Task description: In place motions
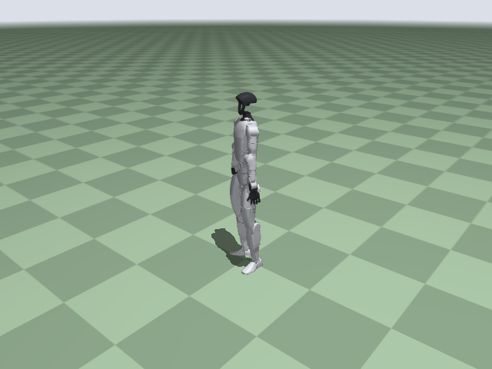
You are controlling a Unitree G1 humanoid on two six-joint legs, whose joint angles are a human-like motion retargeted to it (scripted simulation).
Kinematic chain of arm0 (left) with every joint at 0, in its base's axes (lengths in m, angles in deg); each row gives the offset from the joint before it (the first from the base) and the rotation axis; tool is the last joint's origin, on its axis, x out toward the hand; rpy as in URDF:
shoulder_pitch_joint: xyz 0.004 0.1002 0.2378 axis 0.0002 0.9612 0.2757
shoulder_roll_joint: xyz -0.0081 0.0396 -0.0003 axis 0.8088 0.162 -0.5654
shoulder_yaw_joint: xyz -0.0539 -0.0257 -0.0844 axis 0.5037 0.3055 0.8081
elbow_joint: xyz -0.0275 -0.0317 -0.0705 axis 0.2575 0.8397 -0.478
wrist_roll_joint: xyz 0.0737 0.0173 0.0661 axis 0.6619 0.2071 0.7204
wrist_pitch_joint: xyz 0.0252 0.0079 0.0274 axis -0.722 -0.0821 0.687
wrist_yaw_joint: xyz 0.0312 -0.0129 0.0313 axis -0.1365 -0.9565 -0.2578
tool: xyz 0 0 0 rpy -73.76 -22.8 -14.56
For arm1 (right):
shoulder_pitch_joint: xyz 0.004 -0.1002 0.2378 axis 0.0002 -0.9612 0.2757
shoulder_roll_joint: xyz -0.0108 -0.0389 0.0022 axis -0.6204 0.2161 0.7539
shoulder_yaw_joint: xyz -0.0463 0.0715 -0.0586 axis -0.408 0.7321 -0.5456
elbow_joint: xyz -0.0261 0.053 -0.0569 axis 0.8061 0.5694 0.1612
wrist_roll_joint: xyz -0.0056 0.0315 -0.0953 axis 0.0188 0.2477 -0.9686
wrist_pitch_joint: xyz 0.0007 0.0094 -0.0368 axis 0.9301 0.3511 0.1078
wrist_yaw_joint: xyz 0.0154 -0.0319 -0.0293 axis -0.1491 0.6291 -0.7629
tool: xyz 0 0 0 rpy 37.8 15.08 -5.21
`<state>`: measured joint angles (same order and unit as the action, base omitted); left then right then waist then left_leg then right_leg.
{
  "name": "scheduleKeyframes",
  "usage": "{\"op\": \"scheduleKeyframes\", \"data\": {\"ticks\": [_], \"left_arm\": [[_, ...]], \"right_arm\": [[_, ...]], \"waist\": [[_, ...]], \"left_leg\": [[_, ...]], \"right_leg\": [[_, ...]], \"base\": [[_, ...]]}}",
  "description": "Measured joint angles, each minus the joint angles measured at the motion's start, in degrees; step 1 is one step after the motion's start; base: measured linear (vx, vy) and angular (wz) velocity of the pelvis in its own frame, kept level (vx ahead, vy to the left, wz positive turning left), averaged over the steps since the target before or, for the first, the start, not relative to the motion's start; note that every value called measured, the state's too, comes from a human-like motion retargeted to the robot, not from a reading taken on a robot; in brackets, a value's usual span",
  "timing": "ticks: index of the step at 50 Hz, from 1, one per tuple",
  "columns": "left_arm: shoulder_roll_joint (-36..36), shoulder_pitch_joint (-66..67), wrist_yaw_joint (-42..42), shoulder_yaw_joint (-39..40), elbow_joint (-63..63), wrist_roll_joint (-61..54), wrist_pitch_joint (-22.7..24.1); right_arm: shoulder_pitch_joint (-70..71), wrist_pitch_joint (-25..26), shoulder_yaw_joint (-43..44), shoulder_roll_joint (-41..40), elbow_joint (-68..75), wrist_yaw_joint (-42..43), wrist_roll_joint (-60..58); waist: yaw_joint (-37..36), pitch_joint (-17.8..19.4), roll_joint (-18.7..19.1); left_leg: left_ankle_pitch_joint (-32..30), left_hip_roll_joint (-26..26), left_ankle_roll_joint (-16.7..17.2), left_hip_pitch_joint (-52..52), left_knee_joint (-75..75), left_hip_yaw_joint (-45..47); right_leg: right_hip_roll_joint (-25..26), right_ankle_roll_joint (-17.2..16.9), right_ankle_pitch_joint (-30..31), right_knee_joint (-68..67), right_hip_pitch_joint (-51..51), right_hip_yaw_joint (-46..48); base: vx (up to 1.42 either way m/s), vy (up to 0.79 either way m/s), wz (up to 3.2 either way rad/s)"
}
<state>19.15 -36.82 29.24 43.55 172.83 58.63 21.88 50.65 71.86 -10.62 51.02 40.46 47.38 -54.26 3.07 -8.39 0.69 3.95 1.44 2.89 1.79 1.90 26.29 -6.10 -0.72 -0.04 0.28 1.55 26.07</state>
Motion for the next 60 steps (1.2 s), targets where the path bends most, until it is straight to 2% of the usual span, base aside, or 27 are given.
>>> {"op": "scheduleKeyframes", "data": {"ticks": [60], "left_arm": [[0.0, 0.1, 0.2, 0.1, 0.3, -0.1, -0.1]], "right_arm": [[-0.1, -0.3, 0.1, -0.1, 0.3, 0.0, -0.7]], "waist": [[-0.1, -0.1, 0.0]], "left_leg": [[-0.1, 0.0, -0.1, -0.2, 0.0, -0.1]], "right_leg": [[-0.1, 0.0, 0.1, 0.0, -0.3, 0.2]], "base": [[0.0, 0.0, 0.0]]}}
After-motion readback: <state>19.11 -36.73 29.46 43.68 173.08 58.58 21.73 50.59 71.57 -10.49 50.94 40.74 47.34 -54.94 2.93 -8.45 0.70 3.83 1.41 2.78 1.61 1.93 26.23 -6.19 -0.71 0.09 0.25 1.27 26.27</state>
